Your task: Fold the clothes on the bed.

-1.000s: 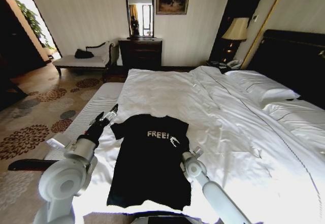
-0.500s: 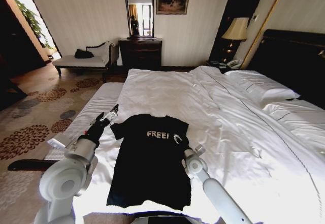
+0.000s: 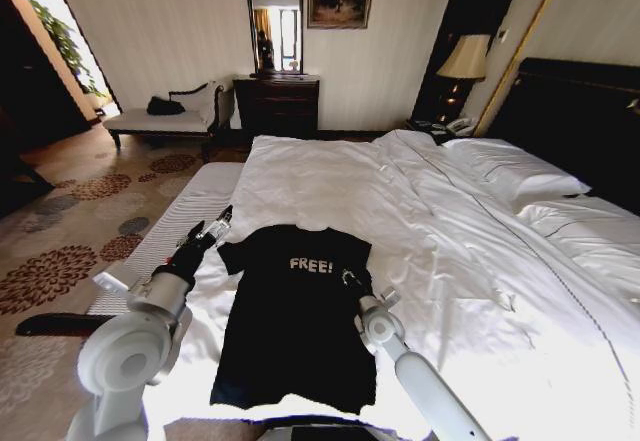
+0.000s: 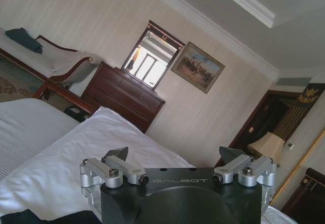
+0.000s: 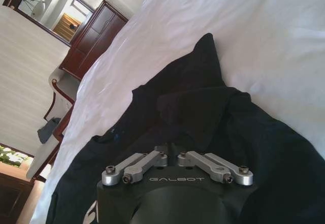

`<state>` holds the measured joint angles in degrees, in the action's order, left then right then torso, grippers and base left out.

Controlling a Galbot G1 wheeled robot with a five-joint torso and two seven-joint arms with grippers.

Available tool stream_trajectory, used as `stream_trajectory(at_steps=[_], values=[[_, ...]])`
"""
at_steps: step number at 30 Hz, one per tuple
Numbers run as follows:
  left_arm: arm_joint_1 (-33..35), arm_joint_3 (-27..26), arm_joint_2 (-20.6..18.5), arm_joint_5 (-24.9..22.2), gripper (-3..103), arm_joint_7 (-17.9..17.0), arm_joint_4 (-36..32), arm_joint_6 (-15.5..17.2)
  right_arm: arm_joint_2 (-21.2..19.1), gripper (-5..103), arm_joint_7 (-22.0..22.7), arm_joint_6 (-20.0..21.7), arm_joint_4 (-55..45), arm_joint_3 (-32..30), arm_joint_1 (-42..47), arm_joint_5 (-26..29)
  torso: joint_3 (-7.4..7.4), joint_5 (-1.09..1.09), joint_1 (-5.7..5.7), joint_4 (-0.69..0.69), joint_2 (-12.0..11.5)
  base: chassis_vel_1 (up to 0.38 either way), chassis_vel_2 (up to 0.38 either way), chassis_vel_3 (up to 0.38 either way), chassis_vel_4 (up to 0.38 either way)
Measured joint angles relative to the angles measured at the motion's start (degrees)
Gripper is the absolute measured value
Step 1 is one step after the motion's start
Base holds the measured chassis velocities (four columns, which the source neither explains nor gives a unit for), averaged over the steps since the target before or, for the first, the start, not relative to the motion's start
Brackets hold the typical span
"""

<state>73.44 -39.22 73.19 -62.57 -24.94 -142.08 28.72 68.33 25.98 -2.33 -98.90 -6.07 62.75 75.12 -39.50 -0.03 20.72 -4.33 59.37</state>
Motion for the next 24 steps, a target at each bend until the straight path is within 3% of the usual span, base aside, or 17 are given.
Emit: stream_trajectory(at_steps=[6, 13, 15, 19, 21, 24], values=[[-0.31, 0.08, -0.07, 0.04, 100, 0.00, 0.44, -0.02, 0.38, -2, -0.01, 0.02, -0.66, -0.07, 0.54, -0.32, 0.00, 0.00, 0.00, 0.00, 0.00, 0.000, 0.000, 0.000, 0.000], [-0.82, 0.27, -0.16, 0.25, 100, 0.00, 0.98, -0.04, 1.28, 25, 0.13, 0.16, -1.55, 0.07, 1.59, -0.39, 0.00, 0.00, 0.00, 0.00, 0.00, 0.000, 0.000, 0.000, 0.000], [-0.88, 0.29, -0.17, 0.29, 100, 0.00, 1.05, -0.04, 1.39, 25, 0.21, 0.16, -1.34, 0.01, 1.59, -0.39, 0.00, 0.00, 0.00, 0.00, 0.00, 0.000, 0.000, 0.000, 0.000], [-1.14, 0.38, -0.22, 0.41, 100, 0.09, 1.40, -0.07, 1.86, 46, 1.00, 0.16, 0.66, -0.42, 1.10, -0.23, 0.00, 0.00, 0.00, 0.00, 0.00, 0.000, 0.000, 0.000, 0.000], [-1.20, 0.38, -0.22, 0.41, 100, 0.11, 1.47, -0.07, 1.96, 46, 1.12, 0.15, 1.00, -0.54, 0.99, -0.21, 0.00, 0.00, 0.00, 0.00, 0.00, 0.000, 0.000, 0.000, 0.000], [-1.44, 0.40, -0.28, 0.43, 100, 0.14, 1.67, -0.10, 2.41, 63, 1.37, 0.09, 1.80, -1.09, 0.80, -0.08, 0.00, 0.00, 0.00, 0.01, 0.00, 0.000, 0.000, 0.000, 0.000]])
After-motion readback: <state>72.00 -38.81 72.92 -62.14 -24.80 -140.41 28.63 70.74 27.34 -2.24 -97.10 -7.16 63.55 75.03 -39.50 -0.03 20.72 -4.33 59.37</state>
